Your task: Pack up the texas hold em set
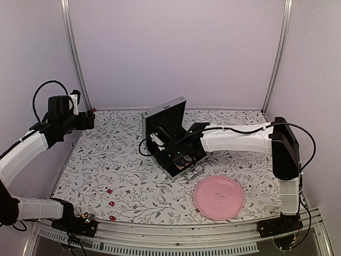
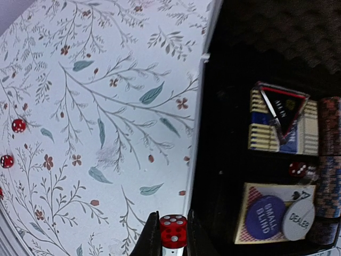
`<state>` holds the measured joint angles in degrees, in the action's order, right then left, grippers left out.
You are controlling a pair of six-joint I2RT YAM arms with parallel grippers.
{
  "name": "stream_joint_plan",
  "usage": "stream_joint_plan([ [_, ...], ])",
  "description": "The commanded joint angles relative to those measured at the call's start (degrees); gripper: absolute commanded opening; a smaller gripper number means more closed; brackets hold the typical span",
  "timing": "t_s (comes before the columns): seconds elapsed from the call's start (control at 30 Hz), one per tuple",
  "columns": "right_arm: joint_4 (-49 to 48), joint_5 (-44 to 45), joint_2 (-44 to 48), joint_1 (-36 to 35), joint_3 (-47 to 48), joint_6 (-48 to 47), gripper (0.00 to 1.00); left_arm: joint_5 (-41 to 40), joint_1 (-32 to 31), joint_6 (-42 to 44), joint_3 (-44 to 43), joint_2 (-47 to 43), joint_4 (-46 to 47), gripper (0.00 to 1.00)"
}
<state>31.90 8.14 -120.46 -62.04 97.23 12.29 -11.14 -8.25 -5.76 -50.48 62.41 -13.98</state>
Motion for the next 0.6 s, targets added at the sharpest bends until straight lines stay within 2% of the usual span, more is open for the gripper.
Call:
stream_joint_plan([
  [0.0, -0.7, -0.5, 2.8, 5.7, -1.0, -2.7, 0.06, 0.2, -0.6, 0.4, 0.5, -0.2, 0.8, 0.97],
  [0.27, -3.0, -4.6, 0.4, 12.8, -0.9, -5.7, 0.06, -0.5, -0.5, 0.6, 0.4, 0.1, 0.7, 0.97],
  [0.57, -3.6, -6.1, -3.0, 14.2, -0.7, -6.8, 0.06, -0.5, -0.5, 0.7, 0.5, 0.7, 0.8, 0.97],
])
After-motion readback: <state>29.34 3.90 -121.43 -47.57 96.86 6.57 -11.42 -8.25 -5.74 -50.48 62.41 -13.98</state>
